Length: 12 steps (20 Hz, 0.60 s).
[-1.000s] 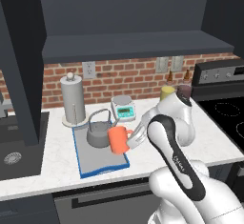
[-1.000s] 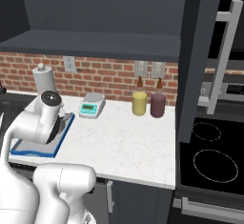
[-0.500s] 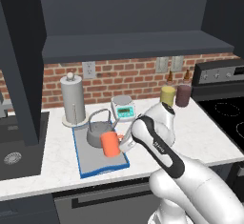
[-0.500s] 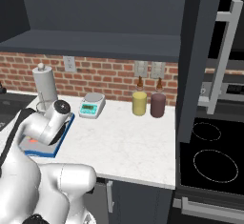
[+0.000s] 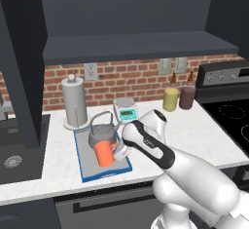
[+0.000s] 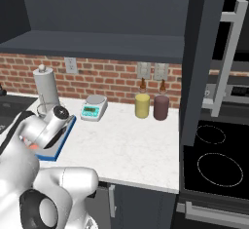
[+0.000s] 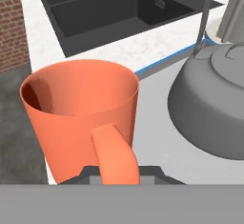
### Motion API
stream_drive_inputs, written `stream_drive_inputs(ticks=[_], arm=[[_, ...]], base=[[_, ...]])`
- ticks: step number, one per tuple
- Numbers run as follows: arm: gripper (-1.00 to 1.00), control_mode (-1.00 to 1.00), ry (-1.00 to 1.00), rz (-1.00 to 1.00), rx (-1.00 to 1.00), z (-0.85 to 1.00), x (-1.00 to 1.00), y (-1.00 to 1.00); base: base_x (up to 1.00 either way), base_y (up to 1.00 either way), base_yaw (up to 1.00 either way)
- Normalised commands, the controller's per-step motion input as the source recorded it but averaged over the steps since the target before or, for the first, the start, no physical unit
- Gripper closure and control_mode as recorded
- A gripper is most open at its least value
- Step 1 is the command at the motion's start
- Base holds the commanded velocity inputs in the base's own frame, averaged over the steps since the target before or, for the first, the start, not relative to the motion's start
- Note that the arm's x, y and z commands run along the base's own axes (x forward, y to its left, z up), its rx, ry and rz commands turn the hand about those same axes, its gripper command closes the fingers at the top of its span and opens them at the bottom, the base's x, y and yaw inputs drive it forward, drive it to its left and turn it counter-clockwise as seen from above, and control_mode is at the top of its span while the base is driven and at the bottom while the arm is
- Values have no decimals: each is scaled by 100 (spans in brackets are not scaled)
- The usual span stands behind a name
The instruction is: Pick the kettle from the counter and place it on the tray. Then pick the mug from the cabinet and place it on the tray. Then close the cabinet doors.
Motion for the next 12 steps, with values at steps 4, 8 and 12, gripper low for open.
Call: stream_drive_inputs(ticks=[4,8,12], arm=[[100,-100,-1,1,-4,-24,3,11],[100,-100,-5,0,-7,-17,7,0],[100,-100,-11,0,-10,-17,1,0]], base=[[0,0,0],[0,0,0],[0,0,0]])
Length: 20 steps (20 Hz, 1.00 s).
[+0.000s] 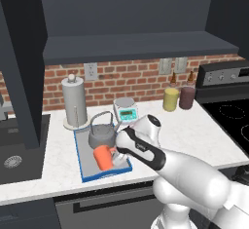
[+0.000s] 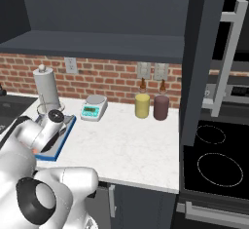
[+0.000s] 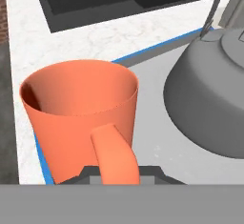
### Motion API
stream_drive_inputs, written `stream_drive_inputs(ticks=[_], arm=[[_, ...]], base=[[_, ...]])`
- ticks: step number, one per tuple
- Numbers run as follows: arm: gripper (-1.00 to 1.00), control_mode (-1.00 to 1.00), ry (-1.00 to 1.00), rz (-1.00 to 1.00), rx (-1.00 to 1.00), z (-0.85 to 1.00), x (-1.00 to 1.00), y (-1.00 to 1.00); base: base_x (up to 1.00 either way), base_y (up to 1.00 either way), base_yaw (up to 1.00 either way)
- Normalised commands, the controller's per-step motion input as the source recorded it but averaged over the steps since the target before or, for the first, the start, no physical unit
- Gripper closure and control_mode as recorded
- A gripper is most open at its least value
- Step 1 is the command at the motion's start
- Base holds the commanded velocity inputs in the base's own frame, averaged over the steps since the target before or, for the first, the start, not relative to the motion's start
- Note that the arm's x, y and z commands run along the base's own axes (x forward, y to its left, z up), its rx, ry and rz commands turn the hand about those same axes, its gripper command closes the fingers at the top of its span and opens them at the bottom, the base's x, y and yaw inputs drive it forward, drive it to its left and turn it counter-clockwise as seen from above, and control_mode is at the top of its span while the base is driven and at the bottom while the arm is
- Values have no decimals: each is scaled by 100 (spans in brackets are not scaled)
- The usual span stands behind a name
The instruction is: Pick the kettle from the counter and place it on the tray. Then pick the mug from the cabinet and place it on the tray. Then close the cabinet doors.
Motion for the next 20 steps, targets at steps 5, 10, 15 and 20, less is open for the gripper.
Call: stream_drive_inputs(ticks=[5,10,15,20], arm=[[100,-100,-15,0,-8,-12,5,0],[100,-100,-8,0,-1,-8,19,0],[100,-100,-3,0,0,-12,17,0],[100,-100,0,0,0,-18,4,0]], base=[[0,0,0],[0,0,0],[0,0,0],[0,0,0]])
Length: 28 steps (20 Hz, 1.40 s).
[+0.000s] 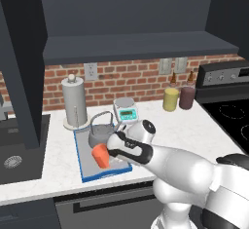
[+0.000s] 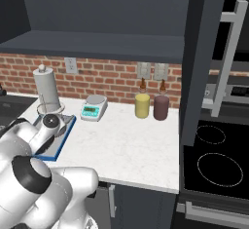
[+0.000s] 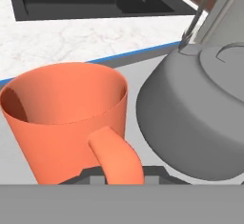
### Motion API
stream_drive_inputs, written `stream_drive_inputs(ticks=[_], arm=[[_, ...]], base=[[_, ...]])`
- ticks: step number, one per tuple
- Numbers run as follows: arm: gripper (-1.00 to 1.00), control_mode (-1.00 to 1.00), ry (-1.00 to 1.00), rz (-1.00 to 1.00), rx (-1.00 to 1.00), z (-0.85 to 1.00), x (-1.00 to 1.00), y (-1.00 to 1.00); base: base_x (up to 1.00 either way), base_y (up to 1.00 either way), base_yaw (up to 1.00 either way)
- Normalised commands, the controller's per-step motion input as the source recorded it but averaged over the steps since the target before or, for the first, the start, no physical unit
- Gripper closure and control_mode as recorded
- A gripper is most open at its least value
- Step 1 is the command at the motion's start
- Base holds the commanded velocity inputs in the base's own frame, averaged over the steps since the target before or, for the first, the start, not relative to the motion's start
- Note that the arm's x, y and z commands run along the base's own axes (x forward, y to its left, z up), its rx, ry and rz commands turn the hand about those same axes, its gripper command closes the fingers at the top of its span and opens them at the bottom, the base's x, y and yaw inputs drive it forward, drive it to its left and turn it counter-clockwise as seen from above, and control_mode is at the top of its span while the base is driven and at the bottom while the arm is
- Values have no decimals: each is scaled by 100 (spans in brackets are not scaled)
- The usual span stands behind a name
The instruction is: Pick the kettle from the counter and place it on the tray. Then pick the mug from the cabinet and place it on the tray. Then close the cabinet doors.
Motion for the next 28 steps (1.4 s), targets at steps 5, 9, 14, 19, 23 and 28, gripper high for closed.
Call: stream_drive_inputs(ticks=[5,9,14,19,23,28], arm=[[100,-100,0,0,0,-19,2,0],[-100,-100,0,0,-2,-19,-3,0],[-100,-100,-2,0,-2,-11,-3,-9],[-100,-100,0,0,0,-13,-9,-24],[-100,-100,0,0,0,-13,-11,-24],[-100,-100,0,0,0,19,-2,-11]], base=[[0,0,0],[0,0,0],[0,0,0],[0,0,0],[0,0,0],[0,0,0]])
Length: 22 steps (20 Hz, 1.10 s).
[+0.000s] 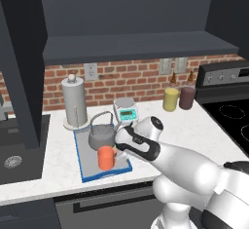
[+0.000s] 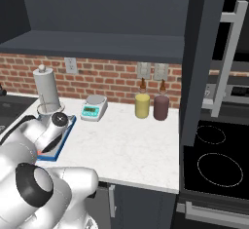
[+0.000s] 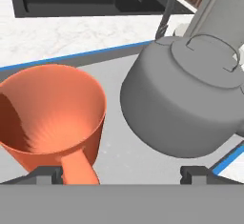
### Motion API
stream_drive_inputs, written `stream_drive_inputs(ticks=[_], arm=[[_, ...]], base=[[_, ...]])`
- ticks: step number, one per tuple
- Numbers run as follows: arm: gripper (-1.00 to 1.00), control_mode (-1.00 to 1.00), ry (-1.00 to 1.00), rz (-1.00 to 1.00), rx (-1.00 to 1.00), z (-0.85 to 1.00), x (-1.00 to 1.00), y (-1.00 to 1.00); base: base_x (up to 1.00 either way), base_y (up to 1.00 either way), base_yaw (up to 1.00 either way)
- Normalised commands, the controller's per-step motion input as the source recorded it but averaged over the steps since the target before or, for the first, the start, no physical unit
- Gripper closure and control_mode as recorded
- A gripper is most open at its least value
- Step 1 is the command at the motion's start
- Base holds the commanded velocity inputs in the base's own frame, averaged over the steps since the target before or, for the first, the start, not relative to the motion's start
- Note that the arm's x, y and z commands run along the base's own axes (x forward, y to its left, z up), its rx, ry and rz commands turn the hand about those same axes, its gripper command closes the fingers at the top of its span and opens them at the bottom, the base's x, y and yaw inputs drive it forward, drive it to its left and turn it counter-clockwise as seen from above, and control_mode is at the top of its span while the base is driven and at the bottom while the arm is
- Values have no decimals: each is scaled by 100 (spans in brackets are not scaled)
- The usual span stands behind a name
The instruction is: Pick the kettle from the counter and place it on the tray. Then pick the mug from the cabinet and place it on the tray. Then close the cabinet doors.
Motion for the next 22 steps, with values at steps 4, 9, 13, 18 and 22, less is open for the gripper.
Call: stream_drive_inputs(ticks=[4,9,13,18,22], arm=[[-100,-100,3,-3,8,71,-17,-2],[-100,-100,9,-26,14,70,-47,-10],[-100,-100,14,-44,24,61,-55,-23],[-100,-100,12,-60,14,44,-49,-30],[-100,-100,5,-58,6,48,-47,-26]], base=[[0,0,0],[0,0,0],[0,0,0],[0,0,0],[0,0,0]])
